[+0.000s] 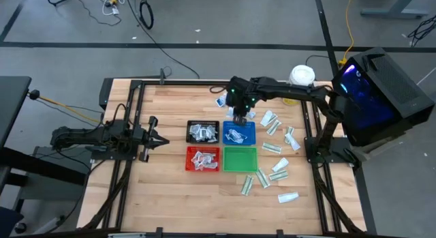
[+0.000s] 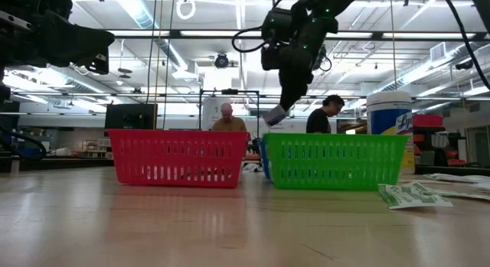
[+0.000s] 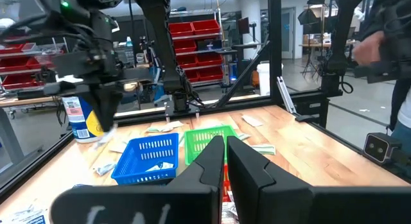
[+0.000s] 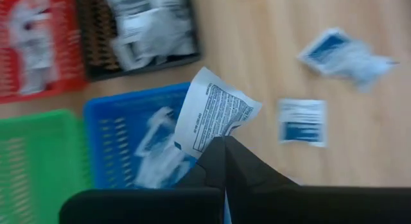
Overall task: Pick & Place First Aid Supplies
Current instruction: Put the blue alcohol pad into the blue bin
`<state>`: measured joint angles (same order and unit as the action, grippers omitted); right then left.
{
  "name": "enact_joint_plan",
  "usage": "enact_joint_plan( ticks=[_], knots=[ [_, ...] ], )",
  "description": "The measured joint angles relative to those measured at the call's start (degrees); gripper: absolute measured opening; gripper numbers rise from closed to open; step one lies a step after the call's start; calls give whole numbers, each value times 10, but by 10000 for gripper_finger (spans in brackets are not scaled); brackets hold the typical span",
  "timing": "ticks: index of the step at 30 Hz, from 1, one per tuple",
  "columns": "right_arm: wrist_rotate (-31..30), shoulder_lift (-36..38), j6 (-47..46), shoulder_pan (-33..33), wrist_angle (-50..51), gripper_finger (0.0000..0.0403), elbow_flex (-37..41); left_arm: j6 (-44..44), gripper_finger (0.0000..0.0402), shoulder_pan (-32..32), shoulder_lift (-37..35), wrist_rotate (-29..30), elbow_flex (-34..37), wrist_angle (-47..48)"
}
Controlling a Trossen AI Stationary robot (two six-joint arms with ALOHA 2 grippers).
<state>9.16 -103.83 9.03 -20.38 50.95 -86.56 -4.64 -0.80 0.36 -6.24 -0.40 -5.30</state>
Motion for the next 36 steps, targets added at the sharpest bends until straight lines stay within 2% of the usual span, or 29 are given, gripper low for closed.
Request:
enact_joint_plan(
  ticks=[6, 22, 31, 36],
  knots=[
    [43, 0, 7, 21, 6, 0, 0, 0, 25, 0, 0, 0, 0, 0],
    [54, -26, -1, 68, 16, 0, 0, 0, 25, 0, 0, 0, 0, 0],
    [50, -26, -25, 67, -19, 0, 87, 0, 25, 0, 0, 0, 0, 0],
    [21, -26, -24, 67, -37, 0, 122, 0, 25, 0, 0, 0, 0, 0]
  ],
)
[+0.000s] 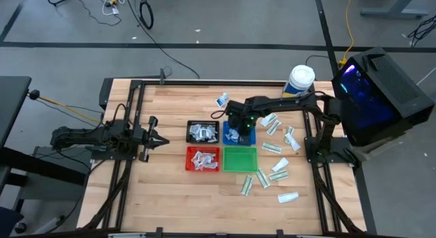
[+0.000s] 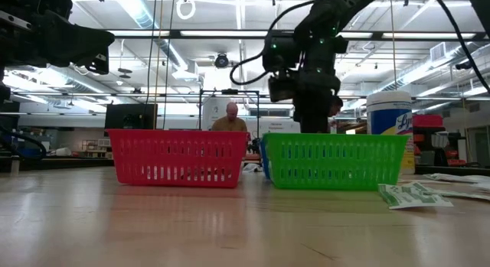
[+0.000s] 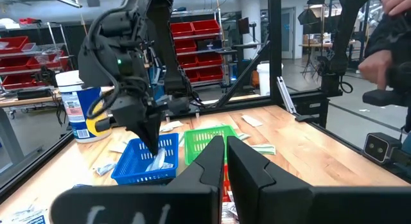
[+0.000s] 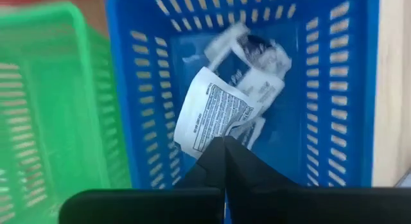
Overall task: Pick & Place First Aid Supplies
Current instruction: Put the blue alcohol pad into the blue bin
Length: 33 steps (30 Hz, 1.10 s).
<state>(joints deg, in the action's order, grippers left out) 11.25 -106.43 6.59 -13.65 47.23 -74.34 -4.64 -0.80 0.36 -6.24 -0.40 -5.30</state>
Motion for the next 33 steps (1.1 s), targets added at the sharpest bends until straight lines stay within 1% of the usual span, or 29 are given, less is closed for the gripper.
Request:
enact_joint_plan(
  ticks=[8, 12, 16, 20, 26, 29, 33],
  knots=[
    [-1, 0, 14, 0, -11, 1, 10, 0, 25, 0, 0, 0, 0, 0],
    [-2, 0, 15, 0, -14, 15, 10, 0, 25, 0, 0, 0, 0, 0],
    [-3, 4, 16, -2, -14, 45, 10, 0, 25, 0, 0, 0, 0, 0],
    [-6, 20, 16, -5, -24, 91, 10, 0, 25, 0, 0, 0, 0, 0],
    [-47, 59, 13, -6, -37, 157, 10, 0, 25, 0, 0, 0, 0, 0],
    [-67, 72, 12, -10, -38, 178, 4, 0, 25, 0, 0, 0, 0, 0],
    [-78, 72, 9, -26, -25, 194, -34, 0, 25, 0, 0, 0, 0, 0]
  ],
)
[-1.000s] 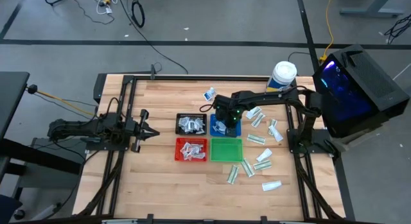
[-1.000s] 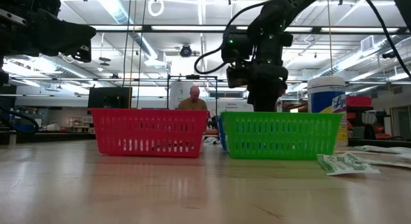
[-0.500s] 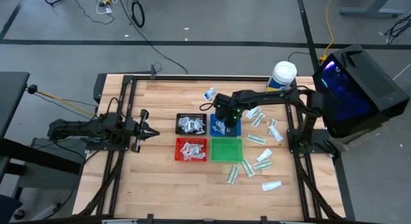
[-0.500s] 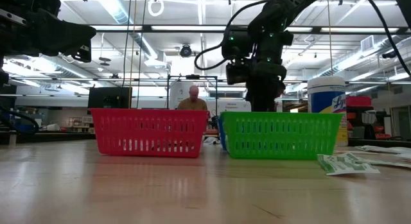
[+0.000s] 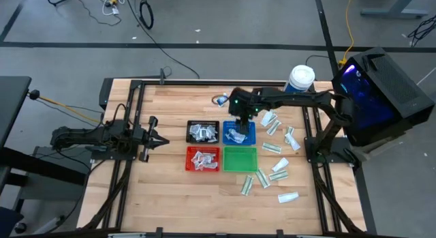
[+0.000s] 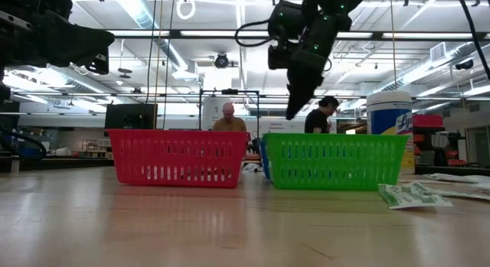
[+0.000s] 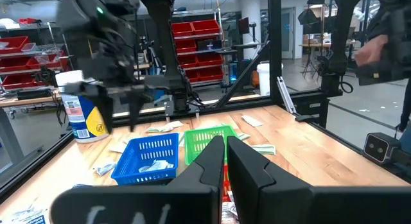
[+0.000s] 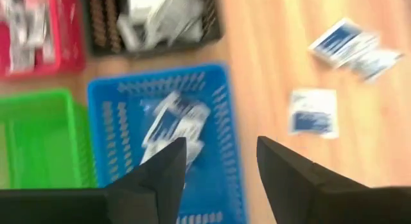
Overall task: Pick & Place First Aid Supplies
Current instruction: Put the blue alcohol pad into the blue bin
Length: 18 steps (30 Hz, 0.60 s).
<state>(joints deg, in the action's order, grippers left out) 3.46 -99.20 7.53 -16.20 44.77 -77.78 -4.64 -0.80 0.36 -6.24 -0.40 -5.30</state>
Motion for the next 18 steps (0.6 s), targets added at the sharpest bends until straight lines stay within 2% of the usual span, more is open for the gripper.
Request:
enact_joint_plan(
  ticks=[5, 10, 18],
  knots=[
    [-2, -3, 4, -29, -11, 207, -37, 0, 25, 0, 0, 0, 0, 0],
    [-36, -5, 10, -52, -32, 225, -40, 0, 25, 0, 0, 0, 0, 0],
    [-41, -34, 24, -70, -47, 282, -41, 0, 25, 0, 0, 0, 0, 0]
  ],
)
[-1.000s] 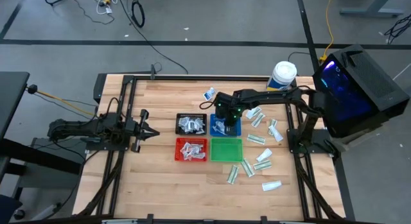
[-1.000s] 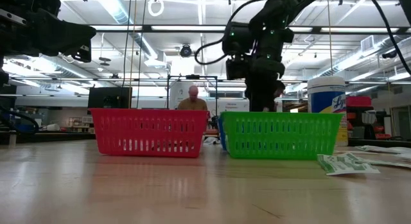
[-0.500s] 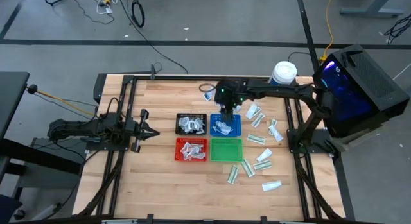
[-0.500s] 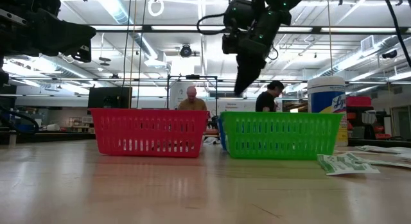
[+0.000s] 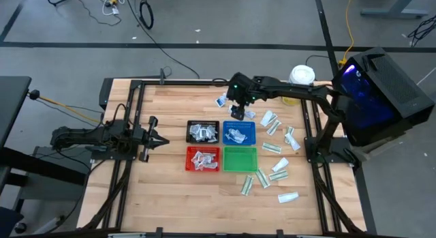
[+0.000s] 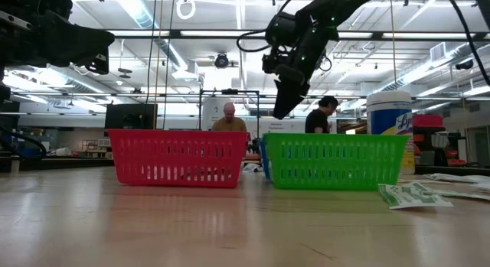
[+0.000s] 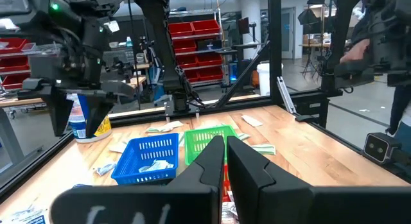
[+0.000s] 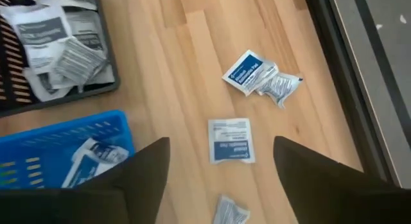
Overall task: Pick & Place First Aid Supplies
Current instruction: Put the blue alcohol pad into the blue bin
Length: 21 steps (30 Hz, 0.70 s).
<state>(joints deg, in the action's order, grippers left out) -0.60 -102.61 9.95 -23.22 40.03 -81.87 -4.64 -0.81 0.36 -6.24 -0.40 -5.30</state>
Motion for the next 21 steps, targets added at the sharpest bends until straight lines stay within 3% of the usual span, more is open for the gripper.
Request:
enact_joint_plan(
  ticks=[10, 21],
  knots=[
    [2, -54, 28, -14, -74, 337, 0, 0, 25, 0, 0, 0, 0, 0],
    [52, -87, 36, -64, -71, 348, 0, 0, 25, 0, 0, 0, 0, 0]
  ],
)
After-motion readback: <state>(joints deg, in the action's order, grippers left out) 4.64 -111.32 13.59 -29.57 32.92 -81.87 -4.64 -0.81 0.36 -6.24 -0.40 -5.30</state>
